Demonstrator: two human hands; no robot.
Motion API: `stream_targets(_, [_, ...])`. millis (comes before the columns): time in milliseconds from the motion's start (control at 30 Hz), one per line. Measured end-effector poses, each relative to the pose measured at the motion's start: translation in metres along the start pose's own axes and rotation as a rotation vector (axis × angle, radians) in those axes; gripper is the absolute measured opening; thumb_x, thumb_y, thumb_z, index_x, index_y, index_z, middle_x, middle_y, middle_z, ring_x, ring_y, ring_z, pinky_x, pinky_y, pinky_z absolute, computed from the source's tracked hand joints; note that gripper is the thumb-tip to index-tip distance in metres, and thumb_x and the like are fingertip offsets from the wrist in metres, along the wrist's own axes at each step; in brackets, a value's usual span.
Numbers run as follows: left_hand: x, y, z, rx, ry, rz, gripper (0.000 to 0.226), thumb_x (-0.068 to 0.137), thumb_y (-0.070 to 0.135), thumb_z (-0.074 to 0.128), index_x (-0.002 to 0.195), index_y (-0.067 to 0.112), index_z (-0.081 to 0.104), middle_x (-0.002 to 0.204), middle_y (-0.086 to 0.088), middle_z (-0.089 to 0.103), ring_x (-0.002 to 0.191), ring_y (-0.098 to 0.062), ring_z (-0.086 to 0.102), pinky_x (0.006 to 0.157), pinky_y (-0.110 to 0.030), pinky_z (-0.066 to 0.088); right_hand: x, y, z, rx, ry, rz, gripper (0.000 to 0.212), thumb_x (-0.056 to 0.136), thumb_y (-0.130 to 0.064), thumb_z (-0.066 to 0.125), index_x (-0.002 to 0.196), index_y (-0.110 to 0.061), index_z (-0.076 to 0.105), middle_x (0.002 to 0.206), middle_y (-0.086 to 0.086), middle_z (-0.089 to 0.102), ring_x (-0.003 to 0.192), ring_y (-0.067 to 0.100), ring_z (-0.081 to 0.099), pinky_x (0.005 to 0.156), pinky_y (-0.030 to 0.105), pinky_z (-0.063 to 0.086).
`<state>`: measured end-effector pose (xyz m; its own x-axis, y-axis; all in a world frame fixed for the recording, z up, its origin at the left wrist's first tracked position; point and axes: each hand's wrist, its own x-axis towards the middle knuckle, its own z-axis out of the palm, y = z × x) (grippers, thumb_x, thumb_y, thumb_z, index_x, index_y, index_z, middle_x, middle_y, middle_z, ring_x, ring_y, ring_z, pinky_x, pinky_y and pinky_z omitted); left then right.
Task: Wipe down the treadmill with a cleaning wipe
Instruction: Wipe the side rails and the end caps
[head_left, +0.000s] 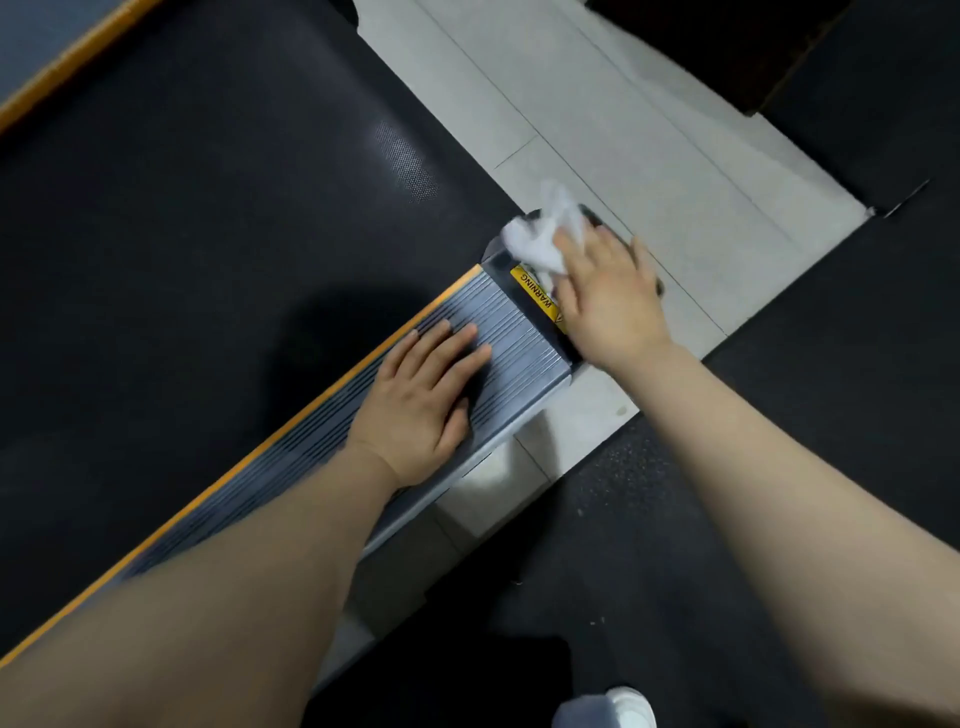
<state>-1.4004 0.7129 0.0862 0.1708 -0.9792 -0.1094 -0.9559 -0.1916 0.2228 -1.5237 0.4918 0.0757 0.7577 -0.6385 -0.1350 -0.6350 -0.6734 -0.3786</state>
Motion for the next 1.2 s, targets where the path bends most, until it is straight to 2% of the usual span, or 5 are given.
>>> stream_targets(333, [0.001,0.002,0.000,0.022,-0.019,-0.011,0.057,0.091,0.027,0.041,0.147,0.018,0.040,0.157,-0.007,0.037,0.146,-0.029,0.030,0.121,-0.049,0.020,0.057,0.017,-0.002,0.217,-0.046,0.284,0.052,0.104,-0.029,0.024,0.154,-0.012,0.022,0.161,0.007,0.021,0.144,0.028,0.025,0.118,0.039,0.023])
stream_targets(567, [0.000,0.002,-0.006,0.010,-0.051,-0.008,0.054,0.091,0.027,0.045,0.145,0.017,0.047,0.154,-0.005,0.041,0.145,-0.027,0.033,0.119,-0.047,0.023,0.036,-0.002,-0.006,-0.147,-0.202,-0.588,0.054,0.098,-0.030,0.032,0.147,-0.011,0.041,0.155,0.007,0.037,0.145,0.033,0.027,0.120,0.045,0.021])
stream_targets(800, [0.003,0.002,-0.011,0.006,-0.126,-0.025,0.055,0.092,0.029,0.043,0.146,0.020,0.045,0.155,-0.004,0.040,0.145,-0.026,0.033,0.120,-0.046,0.022,0.072,-0.029,-0.014,-0.020,-0.094,0.191,0.047,0.103,-0.022,0.028,0.143,-0.003,0.042,0.139,0.019,0.050,0.128,0.036,0.042,0.112,0.042,0.029])
stream_targets(1033, [0.000,-0.001,-0.007,-0.040,-0.090,-0.021,0.055,0.092,0.030,0.044,0.147,0.020,0.046,0.157,-0.002,0.037,0.147,-0.023,0.029,0.120,-0.046,0.022,0.062,-0.008,-0.014,-0.127,-0.222,-0.634,0.051,0.100,-0.029,0.032,0.147,-0.011,0.041,0.147,0.007,0.048,0.135,0.030,0.041,0.116,0.041,0.028])
stream_targets(1200, [0.004,0.000,-0.008,-0.184,0.073,-0.083,0.038,0.088,0.028,0.052,0.124,0.019,0.062,0.145,0.003,0.052,0.137,-0.023,0.044,0.115,-0.041,0.029,0.086,0.018,-0.022,0.296,-0.209,0.050,0.037,0.105,-0.033,0.034,0.121,-0.013,0.060,0.114,0.006,0.062,0.107,0.024,0.056,0.083,0.029,0.038])
